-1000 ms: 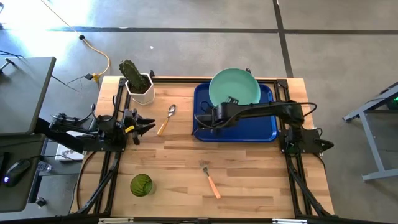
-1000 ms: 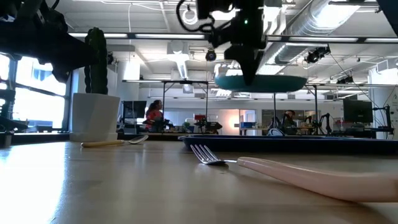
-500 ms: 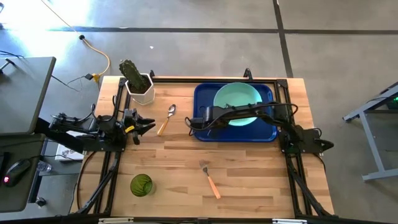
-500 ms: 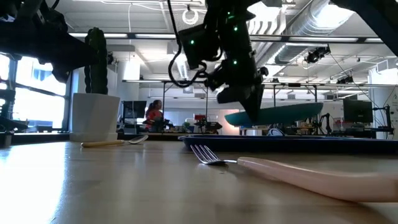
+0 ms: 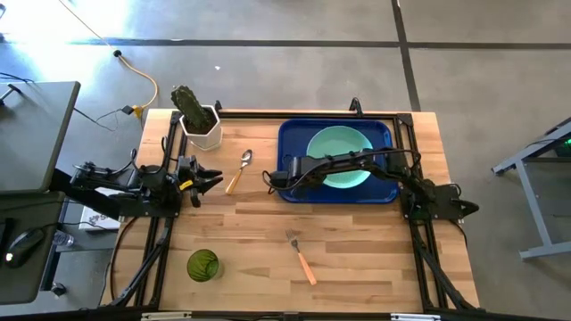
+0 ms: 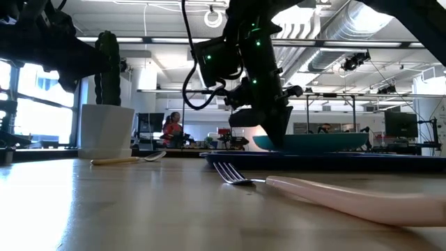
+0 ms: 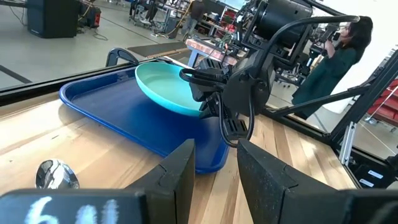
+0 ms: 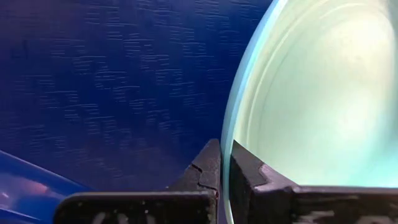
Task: Pick and place plate/cup/fork/spoon on tray
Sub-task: Put the light green plate on the blue tray
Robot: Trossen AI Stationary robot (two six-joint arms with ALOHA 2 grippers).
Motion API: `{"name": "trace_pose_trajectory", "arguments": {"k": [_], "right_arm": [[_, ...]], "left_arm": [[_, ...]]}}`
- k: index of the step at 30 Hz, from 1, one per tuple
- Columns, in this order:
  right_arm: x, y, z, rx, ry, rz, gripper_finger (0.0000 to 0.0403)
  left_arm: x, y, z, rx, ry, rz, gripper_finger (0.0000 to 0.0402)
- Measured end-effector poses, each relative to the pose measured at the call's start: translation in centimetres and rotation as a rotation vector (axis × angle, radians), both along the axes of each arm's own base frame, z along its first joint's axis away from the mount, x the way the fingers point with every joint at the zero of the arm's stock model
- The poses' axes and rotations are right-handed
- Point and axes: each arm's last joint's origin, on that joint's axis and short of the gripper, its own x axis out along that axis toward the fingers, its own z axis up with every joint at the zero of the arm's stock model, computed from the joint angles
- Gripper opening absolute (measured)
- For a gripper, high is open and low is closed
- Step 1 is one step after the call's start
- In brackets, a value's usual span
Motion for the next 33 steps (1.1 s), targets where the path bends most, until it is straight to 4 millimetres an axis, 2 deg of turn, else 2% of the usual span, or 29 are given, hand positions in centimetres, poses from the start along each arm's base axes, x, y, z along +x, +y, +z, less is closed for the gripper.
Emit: {"name": "trace_pose_trajectory", "arguments": {"k": [19, 27, 33], "right_arm": [[0.3, -1.5, -0.2, 0.132, -0.040, -0.034, 0.0000], [0.4, -1.3, -0.3, 0.224, -0.054, -0.037, 0.0000], [0.4, -1.4, -0.3, 0.224, -0.048, -0.014, 0.0000]], "left_arm": [[0.0, 0.0, 0.0, 0.000, 0.001, -0.001, 0.0110], [0.0, 0.0, 0.0, 0.000, 0.001, -0.001, 0.0110], [0.0, 0.0, 0.0, 0.001, 0.001, -0.001, 0.0110]]}}
